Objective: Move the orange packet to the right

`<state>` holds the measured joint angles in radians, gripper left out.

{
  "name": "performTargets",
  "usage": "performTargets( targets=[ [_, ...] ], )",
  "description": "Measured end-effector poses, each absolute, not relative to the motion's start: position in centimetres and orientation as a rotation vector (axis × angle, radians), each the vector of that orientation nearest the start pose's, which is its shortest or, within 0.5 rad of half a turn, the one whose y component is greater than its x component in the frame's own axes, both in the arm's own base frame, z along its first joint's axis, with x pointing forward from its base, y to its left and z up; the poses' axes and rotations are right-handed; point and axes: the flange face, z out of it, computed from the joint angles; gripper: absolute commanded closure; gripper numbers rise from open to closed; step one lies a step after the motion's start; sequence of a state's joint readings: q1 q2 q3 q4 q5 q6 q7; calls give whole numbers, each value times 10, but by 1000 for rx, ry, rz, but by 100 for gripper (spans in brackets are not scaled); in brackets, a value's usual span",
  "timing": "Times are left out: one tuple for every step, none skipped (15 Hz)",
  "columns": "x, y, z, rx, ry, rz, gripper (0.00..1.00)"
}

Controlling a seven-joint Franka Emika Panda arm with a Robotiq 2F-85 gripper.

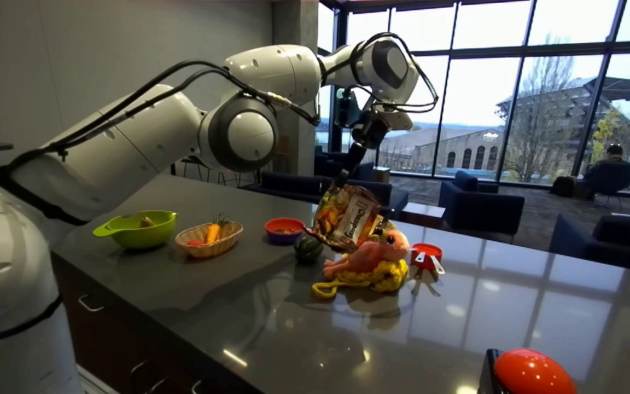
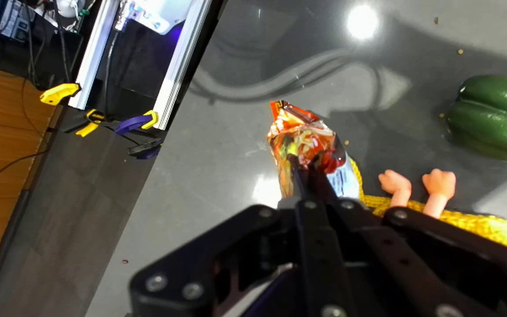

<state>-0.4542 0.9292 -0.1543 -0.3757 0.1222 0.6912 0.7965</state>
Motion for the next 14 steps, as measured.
performTargets(
  targets=[
    [582,-316,496,-2430,1922,964,100],
    [582,-321,492,-2420,1953,964,100],
    [582,-325,488,-2415,1975,961,100],
    [584,-329,483,-2415,1992,952,100],
    [586,-332,478,-2417,2008,938,100],
    [588,-335,474,-2420,2019,926,100],
    [591,-337,468,-2422,2030,913,100],
    [593,-339,463,-2423,2041,901,100],
    [596,-341,457,-2422,2050,892,100],
    [598,-342,452,-2421,2058,887,100],
    [600,-343,446,-2417,2069,883,100],
    [602,-345,441,-2412,2080,882,100],
    [603,-346,435,-2409,2088,882,100],
    [604,-347,431,-2405,2096,883,100]
  ],
)
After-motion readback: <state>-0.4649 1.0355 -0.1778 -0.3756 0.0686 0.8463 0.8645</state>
